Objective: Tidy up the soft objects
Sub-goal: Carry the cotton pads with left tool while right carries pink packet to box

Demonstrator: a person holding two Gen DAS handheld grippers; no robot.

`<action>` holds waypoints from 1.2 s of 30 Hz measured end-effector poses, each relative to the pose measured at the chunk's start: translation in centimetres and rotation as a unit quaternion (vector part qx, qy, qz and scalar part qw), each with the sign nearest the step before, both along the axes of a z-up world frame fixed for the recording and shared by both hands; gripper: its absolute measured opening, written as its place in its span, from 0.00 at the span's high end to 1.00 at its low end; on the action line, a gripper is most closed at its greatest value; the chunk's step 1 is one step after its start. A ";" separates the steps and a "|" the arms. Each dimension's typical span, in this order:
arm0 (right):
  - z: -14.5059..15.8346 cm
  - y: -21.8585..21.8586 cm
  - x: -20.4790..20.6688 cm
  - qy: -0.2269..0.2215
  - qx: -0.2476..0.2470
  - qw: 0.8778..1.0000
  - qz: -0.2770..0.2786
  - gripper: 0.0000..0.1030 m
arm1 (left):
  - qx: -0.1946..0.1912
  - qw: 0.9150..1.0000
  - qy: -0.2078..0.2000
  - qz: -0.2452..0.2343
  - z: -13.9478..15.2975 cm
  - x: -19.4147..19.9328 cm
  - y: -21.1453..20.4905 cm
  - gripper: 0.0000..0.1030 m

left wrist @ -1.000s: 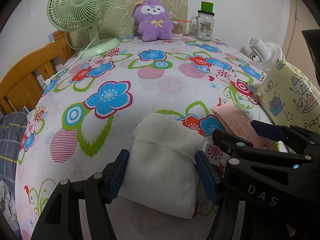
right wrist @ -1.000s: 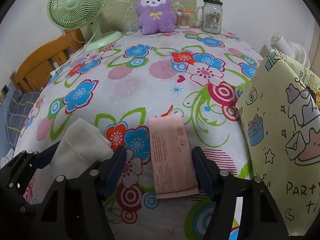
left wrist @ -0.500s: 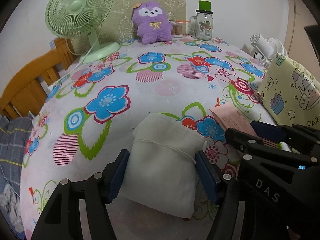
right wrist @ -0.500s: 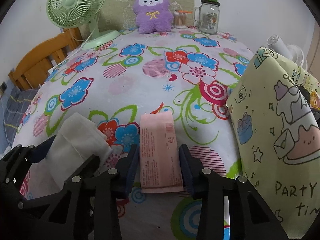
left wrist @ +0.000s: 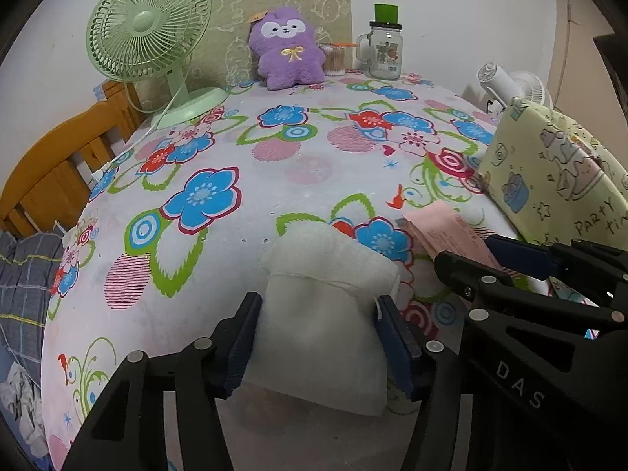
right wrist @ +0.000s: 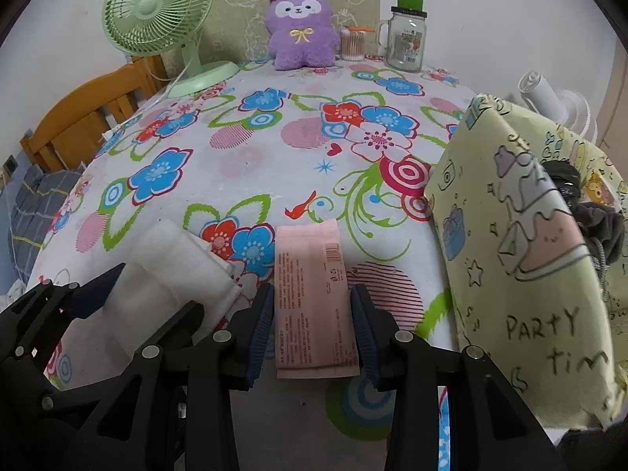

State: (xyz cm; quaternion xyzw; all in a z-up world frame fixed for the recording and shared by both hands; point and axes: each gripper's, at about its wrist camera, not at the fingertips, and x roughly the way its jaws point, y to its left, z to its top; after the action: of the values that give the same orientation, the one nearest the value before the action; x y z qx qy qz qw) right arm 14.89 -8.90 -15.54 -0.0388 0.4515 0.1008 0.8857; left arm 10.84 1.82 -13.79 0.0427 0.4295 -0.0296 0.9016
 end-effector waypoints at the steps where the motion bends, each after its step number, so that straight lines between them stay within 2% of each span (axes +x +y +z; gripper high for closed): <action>1: 0.1 0.0 -0.2 -0.002 0.000 1.000 0.000 0.58 | -0.002 1.000 0.001 0.000 0.0 -0.1 0.0 0.42; 17: 1.6 0.5 -2.4 -0.022 -0.002 1.000 0.009 0.58 | -0.011 1.000 -0.011 0.004 1.1 -1.9 0.3 0.51; 24: 2.2 0.6 -3.0 -0.029 -0.001 0.999 0.012 0.58 | -0.010 1.000 -0.015 0.008 1.3 -2.2 0.5 0.52; 25: 2.2 0.6 -3.0 -0.029 -0.002 0.999 0.013 0.58 | -0.010 1.000 -0.013 0.009 1.2 -2.2 0.5 0.51; 29: 2.0 0.7 -3.2 -0.029 -0.006 0.999 0.016 0.58 | -0.014 1.000 -0.009 0.015 0.6 -1.9 0.6 0.34; 33: 1.7 0.7 -3.0 -0.025 -0.012 1.000 0.014 0.58 | -0.034 0.999 0.003 0.013 0.0 -1.5 0.7 0.33; 36: 1.4 0.5 -2.7 -0.021 -0.013 1.000 0.011 0.58 | -0.032 0.999 0.004 0.009 -0.3 -1.3 0.5 0.30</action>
State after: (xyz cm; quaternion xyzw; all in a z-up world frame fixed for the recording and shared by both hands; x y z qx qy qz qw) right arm 12.14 -8.43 -14.14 -0.0574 0.4339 0.1038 0.8931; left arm 9.56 2.35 -14.05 0.0099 0.4321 -0.0359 0.9011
